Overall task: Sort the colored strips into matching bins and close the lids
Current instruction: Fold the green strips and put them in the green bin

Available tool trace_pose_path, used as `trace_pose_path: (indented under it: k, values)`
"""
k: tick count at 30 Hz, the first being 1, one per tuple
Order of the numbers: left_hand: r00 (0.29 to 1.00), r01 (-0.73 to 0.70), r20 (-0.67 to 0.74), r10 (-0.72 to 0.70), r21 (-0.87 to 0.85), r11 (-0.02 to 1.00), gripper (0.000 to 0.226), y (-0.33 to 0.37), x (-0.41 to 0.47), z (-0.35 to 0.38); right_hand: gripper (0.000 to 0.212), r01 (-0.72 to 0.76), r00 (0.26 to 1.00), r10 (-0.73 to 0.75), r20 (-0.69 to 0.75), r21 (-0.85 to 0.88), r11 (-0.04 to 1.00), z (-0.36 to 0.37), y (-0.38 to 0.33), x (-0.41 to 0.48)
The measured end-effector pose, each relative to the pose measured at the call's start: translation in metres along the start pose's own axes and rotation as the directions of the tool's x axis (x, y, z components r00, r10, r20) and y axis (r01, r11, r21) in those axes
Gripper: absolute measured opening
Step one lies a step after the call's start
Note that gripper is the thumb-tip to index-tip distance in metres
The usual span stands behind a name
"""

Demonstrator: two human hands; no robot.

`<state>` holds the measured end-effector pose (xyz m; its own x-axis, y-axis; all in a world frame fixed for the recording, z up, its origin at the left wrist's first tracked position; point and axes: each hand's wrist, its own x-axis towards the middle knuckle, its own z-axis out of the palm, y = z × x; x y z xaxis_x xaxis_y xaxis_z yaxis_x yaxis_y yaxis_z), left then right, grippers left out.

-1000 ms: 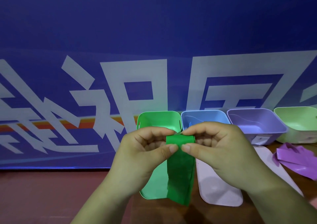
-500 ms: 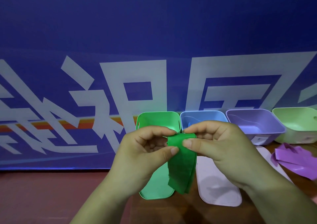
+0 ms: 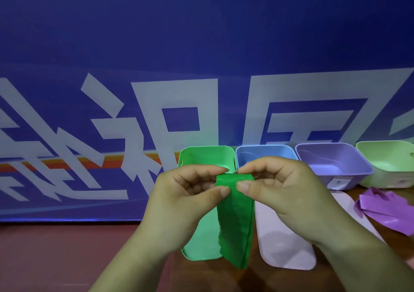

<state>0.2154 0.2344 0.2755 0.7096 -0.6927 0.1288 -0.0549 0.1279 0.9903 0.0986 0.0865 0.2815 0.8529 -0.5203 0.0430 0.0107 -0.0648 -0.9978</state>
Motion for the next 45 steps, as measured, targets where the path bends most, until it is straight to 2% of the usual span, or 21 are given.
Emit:
trace_pose_path:
  k: [6,14,22,28,32,40,45]
  values:
    - [0.998,0.058,-0.032,-0.059,-0.041,0.997,0.030,0.000,0.003,-0.001,0.033,0.118,0.993,-0.117,0.016,-0.104,0.987,0.001,0.002,-0.004]
    - [0.993,0.114,0.001,-0.114,-0.074,0.991,0.032,-0.002,0.006,-0.002,0.034,0.164,0.986,-0.164,0.010,-0.100,0.981,-0.001,0.003,-0.005]
    - [0.998,-0.038,0.052,0.036,0.042,0.998,0.025,-0.003,0.001,-0.005,0.028,0.145,0.989,-0.145,-0.006,-0.053,0.988,0.001,0.004,-0.004]
    - [0.985,-0.134,0.121,0.127,0.055,0.989,0.025,-0.008,-0.001,-0.007,0.027,0.098,0.995,-0.100,0.028,0.058,0.993,0.002,0.007,-0.002]
    - [0.980,-0.172,0.117,0.163,0.068,0.983,0.026,-0.014,0.001,-0.009,0.024,0.080,0.995,-0.085,0.057,0.075,0.994,0.004,0.011,0.000]
    - [0.979,-0.179,0.108,0.172,0.066,0.982,0.023,-0.018,0.002,-0.010,0.024,0.178,0.977,-0.176,0.118,-0.011,0.984,0.003,0.011,0.001]
    - [0.988,-0.110,0.110,0.110,0.000,0.994,0.025,-0.016,0.005,-0.009,0.027,0.319,0.945,-0.298,0.135,-0.177,0.931,0.001,0.014,0.002]
